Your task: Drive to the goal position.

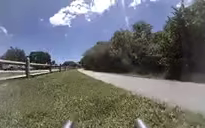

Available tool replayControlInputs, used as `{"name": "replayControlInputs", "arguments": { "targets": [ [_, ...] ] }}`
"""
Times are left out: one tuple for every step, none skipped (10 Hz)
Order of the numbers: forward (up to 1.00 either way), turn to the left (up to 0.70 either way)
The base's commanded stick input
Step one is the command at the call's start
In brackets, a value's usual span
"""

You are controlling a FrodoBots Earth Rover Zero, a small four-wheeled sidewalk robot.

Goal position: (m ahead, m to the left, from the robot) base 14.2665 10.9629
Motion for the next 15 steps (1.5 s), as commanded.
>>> {"name": "replayControlInputs", "arguments": {
  "targets": [
    [0.5,0.0],
    [0.5,0.0],
    [0.5,0.0],
    [0.5,-0.16],
    [0.5,-0.25],
    [0.5,-0.25],
    [0.5,-0.25],
    [0.5,-0.25],
    [0.5,-0.25],
    [0.5,-0.25],
    [0.5,-0.25],
    [0.5,-0.25],
    [0.5,-0.25],
    [0.5,-0.25],
    [0.5,-0.01]
  ]
}}
